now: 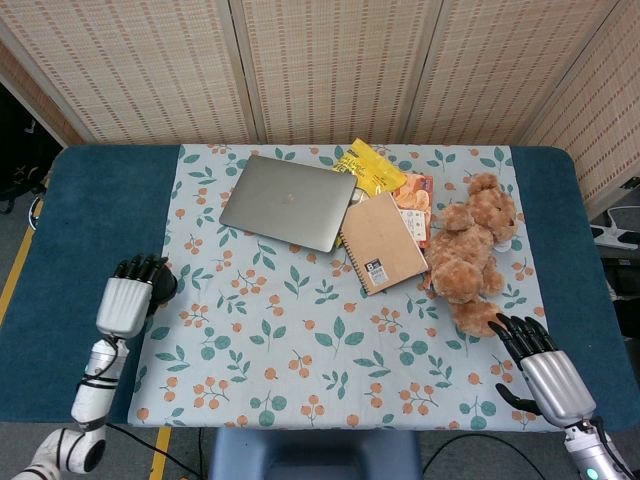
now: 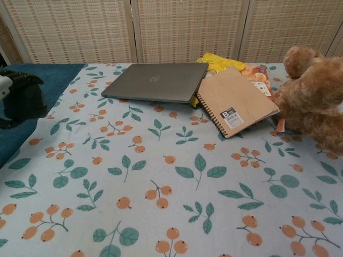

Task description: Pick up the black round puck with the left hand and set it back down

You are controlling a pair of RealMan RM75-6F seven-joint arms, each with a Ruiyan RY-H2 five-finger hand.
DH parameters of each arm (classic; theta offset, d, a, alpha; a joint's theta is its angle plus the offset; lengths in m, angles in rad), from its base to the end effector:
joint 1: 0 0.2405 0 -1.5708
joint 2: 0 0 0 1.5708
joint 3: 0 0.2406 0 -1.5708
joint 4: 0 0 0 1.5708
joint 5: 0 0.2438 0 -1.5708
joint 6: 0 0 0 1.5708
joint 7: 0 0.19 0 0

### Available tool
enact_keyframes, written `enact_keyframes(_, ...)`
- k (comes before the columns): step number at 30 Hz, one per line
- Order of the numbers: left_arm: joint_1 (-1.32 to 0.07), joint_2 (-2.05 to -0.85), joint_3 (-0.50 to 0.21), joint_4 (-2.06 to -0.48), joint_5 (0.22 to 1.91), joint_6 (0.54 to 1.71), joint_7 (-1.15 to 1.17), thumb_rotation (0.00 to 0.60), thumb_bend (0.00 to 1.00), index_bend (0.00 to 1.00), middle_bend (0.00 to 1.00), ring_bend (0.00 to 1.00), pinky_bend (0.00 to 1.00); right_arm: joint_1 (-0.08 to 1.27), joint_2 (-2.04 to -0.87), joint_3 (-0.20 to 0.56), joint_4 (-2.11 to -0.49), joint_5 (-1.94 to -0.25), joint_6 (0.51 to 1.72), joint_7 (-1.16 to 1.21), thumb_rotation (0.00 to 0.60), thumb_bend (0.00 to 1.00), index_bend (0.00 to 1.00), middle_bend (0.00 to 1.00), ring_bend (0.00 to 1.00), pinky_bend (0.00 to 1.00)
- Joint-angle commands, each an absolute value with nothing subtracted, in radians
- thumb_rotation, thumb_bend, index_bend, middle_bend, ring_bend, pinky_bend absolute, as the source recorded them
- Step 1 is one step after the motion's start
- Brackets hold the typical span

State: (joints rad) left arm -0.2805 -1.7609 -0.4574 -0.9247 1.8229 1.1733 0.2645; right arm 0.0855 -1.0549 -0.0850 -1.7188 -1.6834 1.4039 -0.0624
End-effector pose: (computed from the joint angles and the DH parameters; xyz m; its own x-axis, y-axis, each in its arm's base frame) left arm -0.2661 0.3636 -0.0073 0.6733 -0.1477 0.7245 0.7023 -0.1785 -0.6891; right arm -0.2810 -0.1873 0.0818 0.4398 -0.2040 0.8746 -0.8940 -0.1918 0.4049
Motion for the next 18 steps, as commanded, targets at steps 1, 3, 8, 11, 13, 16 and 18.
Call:
enact_keyframes(1, -0.322, -1.835, -0.38, -0.869, 1.776, 1.215, 0.272, 0.6, 0.52, 0.16, 0.22, 0.17, 0.24, 0.085, -1.054, -0.085, -1.718, -1.685, 1.407, -0.059, 0.6, 0.2, 0.0, 0.0, 0.0, 0.0)
enact_keyframes(3, -0.327, -1.841, -0.364, -0.883, 1.742, 1.205, 0.255, 0.6, 0.51, 0.16, 0.2, 0.14, 0.24, 0.084, -1.053, -0.086, -1.718, -1.687, 1.408, -0.057, 0.6, 0.2, 0.0, 0.0, 0.0, 0.0)
enact_keyframes(8, -0.352, -1.861, -0.342, -0.876, 1.666, 1.184, 0.262, 0.6, 0.5, 0.15, 0.16, 0.11, 0.23, 0.086, -1.052, -0.088, -1.718, -1.689, 1.404, -0.056, 0.6, 0.2, 0.0, 0.0, 0.0, 0.0)
enact_keyframes(11, -0.361, -1.876, -0.326, -0.85, 1.648, 1.215, 0.268, 0.6, 0.48, 0.13, 0.15, 0.09, 0.23, 0.085, -1.05, -0.089, -1.717, -1.692, 1.407, -0.054, 0.6, 0.2, 0.0, 0.0, 0.0, 0.0)
enact_keyframes(13, -0.364, -1.88, -0.315, -0.847, 1.625, 1.214, 0.26, 0.6, 0.46, 0.12, 0.15, 0.09, 0.23, 0.088, -1.045, -0.097, -1.717, -1.701, 1.397, -0.05, 0.6, 0.2, 0.0, 0.0, 0.0, 0.0)
enact_keyframes(16, -0.37, -1.88, -0.298, -0.847, 1.603, 1.207, 0.272, 0.6, 0.41, 0.12, 0.15, 0.09, 0.23, 0.092, -1.043, -0.101, -1.718, -1.708, 1.39, -0.049, 0.6, 0.2, 0.0, 0.0, 0.0, 0.0)
enact_keyframes(18, -0.373, -1.877, -0.285, -0.855, 1.59, 1.207, 0.282, 0.6, 0.4, 0.12, 0.15, 0.09, 0.22, 0.092, -1.044, -0.102, -1.719, -1.71, 1.392, -0.048, 0.6, 0.2, 0.0, 0.0, 0.0, 0.0)
